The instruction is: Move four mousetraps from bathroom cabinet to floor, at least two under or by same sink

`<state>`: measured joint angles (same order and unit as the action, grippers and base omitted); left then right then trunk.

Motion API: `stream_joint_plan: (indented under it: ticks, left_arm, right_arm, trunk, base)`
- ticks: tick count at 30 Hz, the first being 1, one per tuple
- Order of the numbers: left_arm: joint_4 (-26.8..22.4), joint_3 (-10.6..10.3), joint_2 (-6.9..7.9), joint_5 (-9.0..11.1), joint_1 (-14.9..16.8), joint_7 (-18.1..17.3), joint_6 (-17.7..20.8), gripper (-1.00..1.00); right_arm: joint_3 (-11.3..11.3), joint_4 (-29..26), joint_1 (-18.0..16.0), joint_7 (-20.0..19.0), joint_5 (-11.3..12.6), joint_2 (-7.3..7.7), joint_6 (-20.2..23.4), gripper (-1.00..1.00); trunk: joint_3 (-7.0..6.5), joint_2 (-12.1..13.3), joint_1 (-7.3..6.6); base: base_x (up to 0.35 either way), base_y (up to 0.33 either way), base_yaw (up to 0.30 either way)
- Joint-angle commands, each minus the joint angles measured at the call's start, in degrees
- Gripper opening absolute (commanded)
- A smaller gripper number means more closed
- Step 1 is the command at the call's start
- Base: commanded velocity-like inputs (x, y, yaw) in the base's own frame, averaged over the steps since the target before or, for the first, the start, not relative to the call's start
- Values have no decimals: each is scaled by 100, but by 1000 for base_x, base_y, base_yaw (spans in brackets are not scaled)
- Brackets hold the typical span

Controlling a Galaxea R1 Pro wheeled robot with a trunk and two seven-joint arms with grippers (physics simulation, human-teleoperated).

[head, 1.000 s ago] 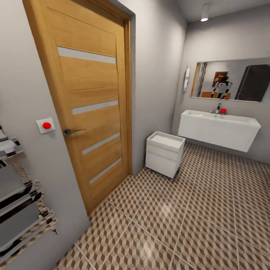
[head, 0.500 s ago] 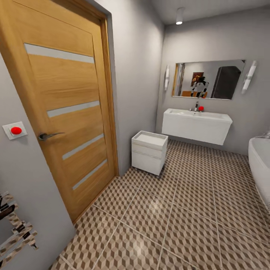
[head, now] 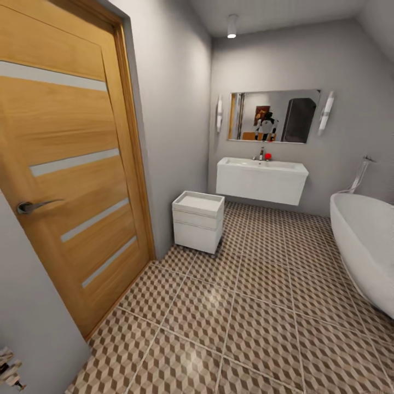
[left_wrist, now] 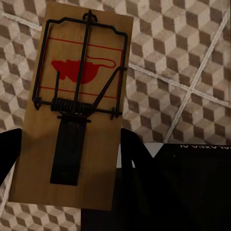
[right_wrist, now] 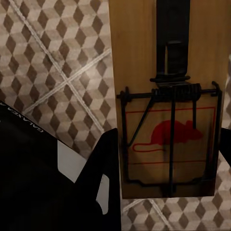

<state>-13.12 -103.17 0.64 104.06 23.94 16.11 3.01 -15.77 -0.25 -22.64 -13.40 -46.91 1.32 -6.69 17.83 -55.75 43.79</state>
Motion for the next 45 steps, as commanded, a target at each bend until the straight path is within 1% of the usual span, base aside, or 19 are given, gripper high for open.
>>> stream_joint_plan:
  ticks: [1, 45]
  left_arm:
    - [-23, -19, 6, -18, 8, 42, 16, -100]
    - [-32, -19, 6, -18, 6, 41, 16, -100]
  right_arm:
    - [-49, -2, -3, -40, -29, 1, -8, -100]
    - [-49, -2, -3, -40, -29, -9, -8, -100]
  trunk:
    - [14, -5, 0]
    - [348, -5, 0]
  base:
    - [0, 0, -157]
    - [0, 0, -158]
